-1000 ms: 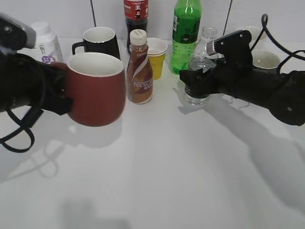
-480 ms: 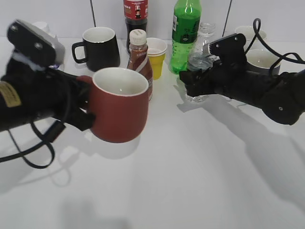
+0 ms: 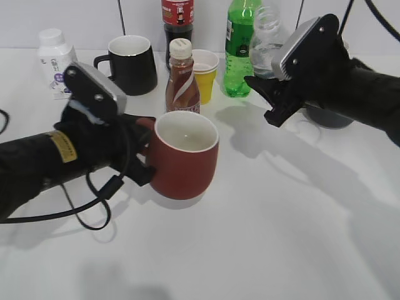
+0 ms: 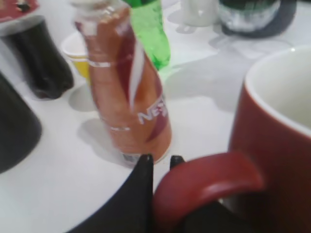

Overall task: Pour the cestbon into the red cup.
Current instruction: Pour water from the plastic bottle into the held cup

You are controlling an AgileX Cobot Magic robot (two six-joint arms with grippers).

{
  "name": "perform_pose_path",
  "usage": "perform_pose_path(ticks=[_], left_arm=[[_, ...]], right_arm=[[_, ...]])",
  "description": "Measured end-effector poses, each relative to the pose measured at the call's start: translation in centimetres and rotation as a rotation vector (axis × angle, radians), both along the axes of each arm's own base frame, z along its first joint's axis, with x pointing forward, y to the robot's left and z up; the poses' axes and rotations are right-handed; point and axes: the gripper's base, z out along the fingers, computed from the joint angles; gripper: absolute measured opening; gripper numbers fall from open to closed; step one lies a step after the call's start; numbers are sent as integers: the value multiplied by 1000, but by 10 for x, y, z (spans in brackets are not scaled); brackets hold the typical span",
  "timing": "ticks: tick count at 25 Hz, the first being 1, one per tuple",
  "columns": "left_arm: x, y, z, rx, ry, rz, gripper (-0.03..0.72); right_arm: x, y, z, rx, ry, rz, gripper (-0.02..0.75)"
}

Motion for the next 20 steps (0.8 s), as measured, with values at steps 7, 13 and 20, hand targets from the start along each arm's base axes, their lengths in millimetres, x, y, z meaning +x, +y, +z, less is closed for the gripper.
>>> perform_pose_path(ticks=[7, 13, 20], left_arm=[[15, -17, 7, 3, -69, -69, 66], [20, -22, 4, 14, -81, -99, 66], [21, -25, -7, 34, -69, -125, 65]], right_arm=[[-9, 6, 6, -254, -207, 164, 473], [-9, 6, 6, -380, -319, 195, 473], [-10, 8, 8, -494, -451, 230, 473]])
